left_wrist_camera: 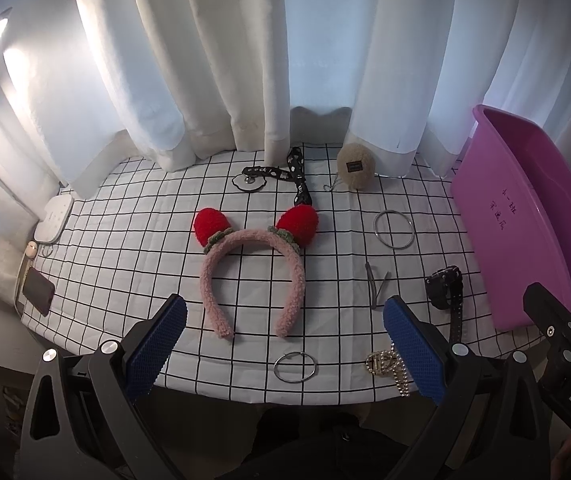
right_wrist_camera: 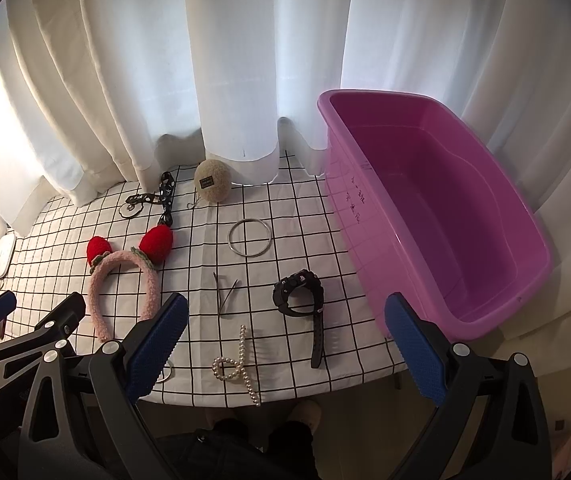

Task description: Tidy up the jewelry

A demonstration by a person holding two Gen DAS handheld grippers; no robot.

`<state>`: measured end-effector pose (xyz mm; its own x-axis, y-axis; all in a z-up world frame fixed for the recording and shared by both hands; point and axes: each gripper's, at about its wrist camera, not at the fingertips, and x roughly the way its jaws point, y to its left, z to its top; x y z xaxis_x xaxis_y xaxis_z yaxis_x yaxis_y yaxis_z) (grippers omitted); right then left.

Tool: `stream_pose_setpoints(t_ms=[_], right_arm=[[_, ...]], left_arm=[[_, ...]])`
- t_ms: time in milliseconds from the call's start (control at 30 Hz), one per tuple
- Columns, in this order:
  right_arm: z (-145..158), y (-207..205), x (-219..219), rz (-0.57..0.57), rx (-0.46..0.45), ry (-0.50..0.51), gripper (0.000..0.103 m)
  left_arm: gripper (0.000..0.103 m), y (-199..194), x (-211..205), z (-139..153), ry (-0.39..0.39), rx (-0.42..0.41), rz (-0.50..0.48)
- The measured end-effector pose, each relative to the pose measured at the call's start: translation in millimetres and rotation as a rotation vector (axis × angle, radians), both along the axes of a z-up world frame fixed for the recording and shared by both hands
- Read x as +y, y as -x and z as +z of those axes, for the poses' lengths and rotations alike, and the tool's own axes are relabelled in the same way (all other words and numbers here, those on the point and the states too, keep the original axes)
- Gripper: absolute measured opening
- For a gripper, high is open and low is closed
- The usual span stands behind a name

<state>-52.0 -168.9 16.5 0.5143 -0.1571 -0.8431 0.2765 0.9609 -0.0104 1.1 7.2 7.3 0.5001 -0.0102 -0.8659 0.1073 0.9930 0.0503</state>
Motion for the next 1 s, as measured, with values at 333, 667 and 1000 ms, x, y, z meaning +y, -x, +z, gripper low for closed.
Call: stream_pose_setpoints(t_ms=[333,667,1000], right_arm=[[2.3,-0.3,1.4,0.004,-0.006,0.002,0.094],[3.2,-0.2,1.2,0.003,-0.005,-0.002,0.094],[3.5,-1.2,1.9,0.003,-0.006,-0.002,0.094]], left_arm=[[0.097,1.1,1.1,2.6,-0.003,-0.010,0.002],[0.097,0.3,0.9,3.4,0.000,-0.013,0.004],[0.097,0.0,0.9,3.1,-0.001,-0.012,0.004]])
